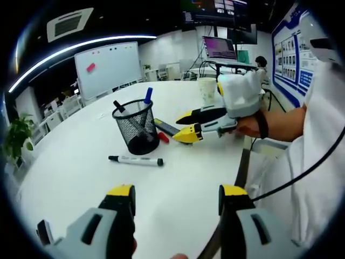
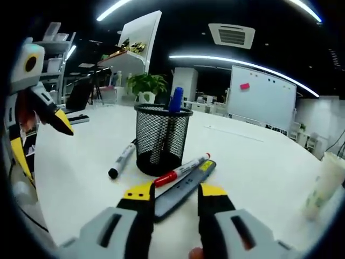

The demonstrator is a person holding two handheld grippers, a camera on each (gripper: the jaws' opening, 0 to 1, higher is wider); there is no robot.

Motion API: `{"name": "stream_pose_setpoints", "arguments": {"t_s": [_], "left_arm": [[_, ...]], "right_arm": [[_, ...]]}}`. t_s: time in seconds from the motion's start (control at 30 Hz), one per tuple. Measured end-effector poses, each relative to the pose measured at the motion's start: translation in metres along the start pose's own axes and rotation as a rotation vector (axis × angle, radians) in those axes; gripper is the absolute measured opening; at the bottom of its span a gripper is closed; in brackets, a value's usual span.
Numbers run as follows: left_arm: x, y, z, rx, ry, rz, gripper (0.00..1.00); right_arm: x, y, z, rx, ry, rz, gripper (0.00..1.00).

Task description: Place the scattered laser pointers and whiteboard markers into the pen holder and stack the scattered paper cups together

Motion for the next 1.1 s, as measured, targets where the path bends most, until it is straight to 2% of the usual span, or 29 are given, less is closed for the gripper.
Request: {"name": "stream_pose_setpoints", "arguments": {"t_s": [0.27, 0.33, 0.43, 0.7, 1.1], "left_arm": [[-0.001, 0.000, 0.000, 0.000, -0.002, 0.003, 0.64], [-0.001, 0.000, 0.000, 0.003, -0.003, 0.003, 0.64], [-0.001, -0.001, 0.001, 0.006, 0.000, 0.003, 0.64], [0.000, -0.003, 0.000, 0.003, -0.001, 0.007, 0.64], [0.000, -0.003, 0.001, 0.007, 0.003, 0.004, 0.64]], "right_arm": [[-0.001, 0.001, 0.001, -0.011, 0.002, -0.001, 0.33], [0.001, 0.001, 0.000, 0.023, 0.003, 0.020, 0.32], [0.001, 0.006, 0.001, -0.016, 0.000, 0.004, 0.31], [0.004, 0.008, 0.000, -0.002, 0.014, -0.009, 0.32], [0.004, 0.014, 0.004, -0.030, 0.023, -0.042, 0.34]]}}
Point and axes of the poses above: the point that each gripper's makers call its tool centre point, and the gripper's own axes: x roughly backward along the fingers, y roughly to its left, z roughly out of its underside, the point moved 9 cm from there along x, roughly backward along the fingers, and after that the axes turned 15 degrees about -z, right-handed, at the moved point
